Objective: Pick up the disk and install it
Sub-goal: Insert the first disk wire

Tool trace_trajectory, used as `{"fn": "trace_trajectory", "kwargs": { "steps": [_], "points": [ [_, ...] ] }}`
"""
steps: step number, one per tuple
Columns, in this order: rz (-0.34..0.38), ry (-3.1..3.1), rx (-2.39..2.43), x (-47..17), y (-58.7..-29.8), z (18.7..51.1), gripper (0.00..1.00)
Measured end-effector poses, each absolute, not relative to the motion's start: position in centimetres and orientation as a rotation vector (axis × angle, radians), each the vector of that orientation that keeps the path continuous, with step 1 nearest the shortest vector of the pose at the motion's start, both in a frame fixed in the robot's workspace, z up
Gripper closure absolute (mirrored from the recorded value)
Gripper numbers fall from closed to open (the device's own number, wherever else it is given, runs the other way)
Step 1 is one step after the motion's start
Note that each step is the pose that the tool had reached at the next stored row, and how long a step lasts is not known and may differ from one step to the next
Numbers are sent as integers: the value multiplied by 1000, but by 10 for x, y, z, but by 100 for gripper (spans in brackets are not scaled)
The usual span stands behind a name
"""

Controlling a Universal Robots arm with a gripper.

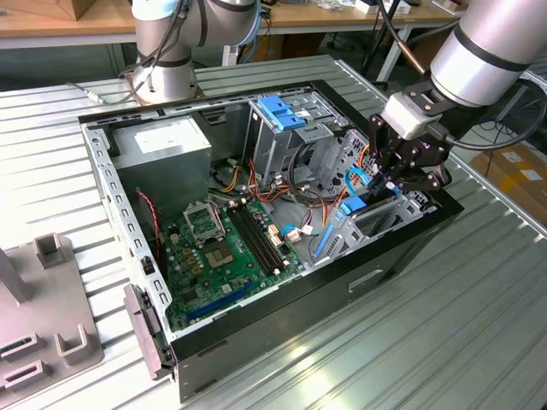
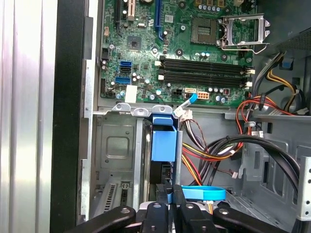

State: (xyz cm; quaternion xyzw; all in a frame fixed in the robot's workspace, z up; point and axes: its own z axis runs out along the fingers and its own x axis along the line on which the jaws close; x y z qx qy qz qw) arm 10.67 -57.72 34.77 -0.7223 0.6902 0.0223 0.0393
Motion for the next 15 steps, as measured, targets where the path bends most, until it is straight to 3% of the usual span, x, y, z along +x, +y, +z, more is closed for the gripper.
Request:
{"fn": "trace_trajectory", "kwargs": {
  "steps": [15],
  "points": [
    [68,2110,-2209,106,-577,347,84]
  ]
}}
